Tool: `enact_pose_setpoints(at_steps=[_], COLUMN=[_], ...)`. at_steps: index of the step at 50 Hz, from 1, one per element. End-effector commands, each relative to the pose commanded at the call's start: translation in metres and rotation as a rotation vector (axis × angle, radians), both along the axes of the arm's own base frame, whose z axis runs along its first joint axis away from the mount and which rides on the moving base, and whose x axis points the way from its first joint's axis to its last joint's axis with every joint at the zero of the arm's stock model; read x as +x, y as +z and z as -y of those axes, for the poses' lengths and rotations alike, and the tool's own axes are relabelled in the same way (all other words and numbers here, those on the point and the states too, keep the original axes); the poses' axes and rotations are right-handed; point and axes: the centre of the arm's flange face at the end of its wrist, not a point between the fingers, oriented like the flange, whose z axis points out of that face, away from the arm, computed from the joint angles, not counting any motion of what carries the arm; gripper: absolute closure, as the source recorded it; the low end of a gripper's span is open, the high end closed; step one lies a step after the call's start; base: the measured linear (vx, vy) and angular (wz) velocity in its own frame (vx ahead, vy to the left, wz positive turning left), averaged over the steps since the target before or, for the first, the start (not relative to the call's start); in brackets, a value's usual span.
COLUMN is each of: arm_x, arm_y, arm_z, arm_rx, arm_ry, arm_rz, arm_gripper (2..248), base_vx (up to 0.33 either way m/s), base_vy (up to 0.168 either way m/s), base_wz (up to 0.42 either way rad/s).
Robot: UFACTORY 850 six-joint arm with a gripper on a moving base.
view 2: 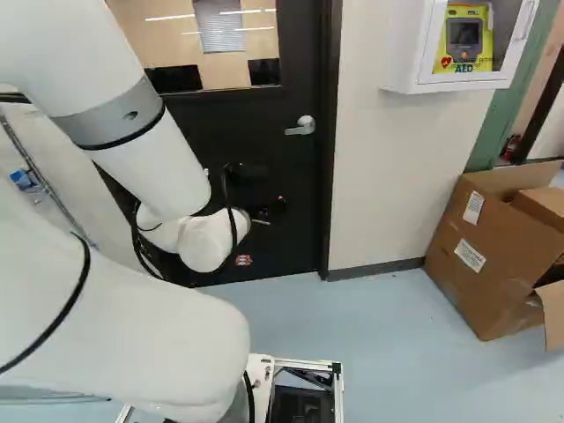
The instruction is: Open the door and move inside
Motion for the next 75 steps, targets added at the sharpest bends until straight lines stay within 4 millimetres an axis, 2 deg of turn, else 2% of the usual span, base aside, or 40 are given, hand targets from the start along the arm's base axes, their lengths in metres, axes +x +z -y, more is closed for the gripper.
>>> enact_pose_setpoints(at_steps=[31,57,75], arm_x=[0.005,0.041,0.065], arm_y=[0.001,0.005,0.022], arm_z=[0.0,0.005,0.014], arm_rx=[0.0,0.0,-0.001], arm_ry=[-0.001,-0.016,-0.043], arm_rz=[-0.002,-0.013,0.026], arm_gripper=[3,3,3], base_vx=[0.024,0.0,0.0], base_vy=[0.001,0.0,0.0], base_wz=[-0.021,0.0,0.0])
